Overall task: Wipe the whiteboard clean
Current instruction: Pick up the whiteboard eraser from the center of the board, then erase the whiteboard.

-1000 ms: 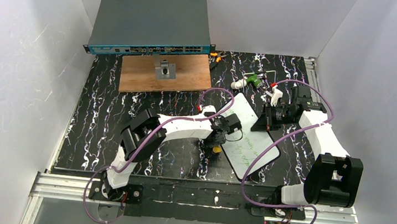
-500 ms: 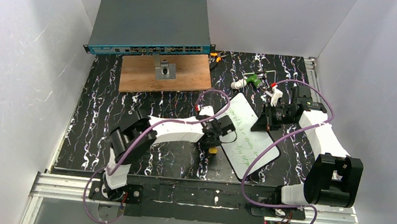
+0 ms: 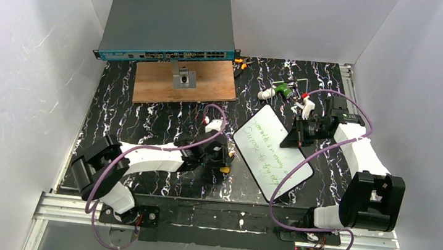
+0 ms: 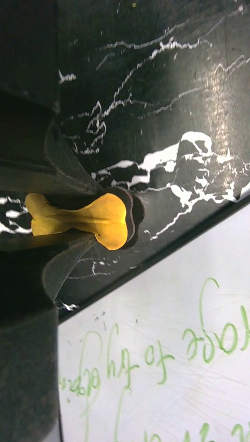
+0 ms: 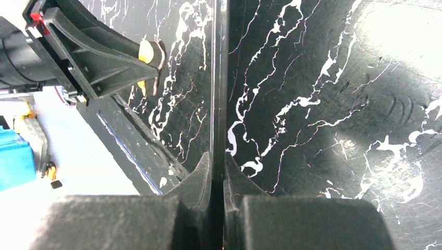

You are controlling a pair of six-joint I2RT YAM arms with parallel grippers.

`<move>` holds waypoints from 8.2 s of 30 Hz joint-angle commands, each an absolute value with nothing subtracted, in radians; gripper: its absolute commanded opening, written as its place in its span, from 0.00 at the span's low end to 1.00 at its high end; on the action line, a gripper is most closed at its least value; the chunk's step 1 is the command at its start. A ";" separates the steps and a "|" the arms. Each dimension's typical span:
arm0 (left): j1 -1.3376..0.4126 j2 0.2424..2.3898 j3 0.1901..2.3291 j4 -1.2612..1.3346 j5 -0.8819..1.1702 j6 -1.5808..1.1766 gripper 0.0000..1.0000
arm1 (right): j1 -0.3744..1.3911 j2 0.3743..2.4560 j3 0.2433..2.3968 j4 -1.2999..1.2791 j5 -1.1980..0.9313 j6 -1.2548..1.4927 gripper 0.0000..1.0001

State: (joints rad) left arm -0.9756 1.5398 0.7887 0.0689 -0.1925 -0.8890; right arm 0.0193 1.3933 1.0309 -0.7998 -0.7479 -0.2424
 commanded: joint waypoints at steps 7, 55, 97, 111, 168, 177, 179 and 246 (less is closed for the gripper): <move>-0.837 1.320 0.481 0.590 0.137 -0.589 0.00 | 0.050 1.397 1.041 -0.796 -0.739 -0.430 0.01; -0.830 1.620 0.696 0.761 0.272 -0.147 0.00 | 0.129 1.420 1.064 -0.836 -0.870 -0.473 0.01; -0.802 1.629 0.815 0.641 0.111 -0.077 0.00 | 0.138 1.419 1.058 -0.841 -0.873 -0.489 0.01; -0.838 1.597 0.690 0.666 0.282 -0.099 0.00 | 0.138 1.425 1.058 -0.840 -0.876 -0.489 0.01; -0.934 1.545 0.855 0.317 -0.009 0.069 0.00 | 0.138 1.417 1.055 -0.851 -0.895 -0.509 0.01; -0.907 1.554 0.931 0.261 -0.149 0.024 0.00 | 0.138 1.417 1.055 -0.851 -0.896 -0.510 0.01; -0.894 1.565 0.959 0.231 -0.169 0.009 0.00 | 0.138 1.414 1.055 -0.851 -0.896 -0.511 0.01; -1.071 1.534 0.904 0.275 -0.064 0.133 0.00 | 0.138 1.410 1.056 -0.854 -0.898 -0.519 0.01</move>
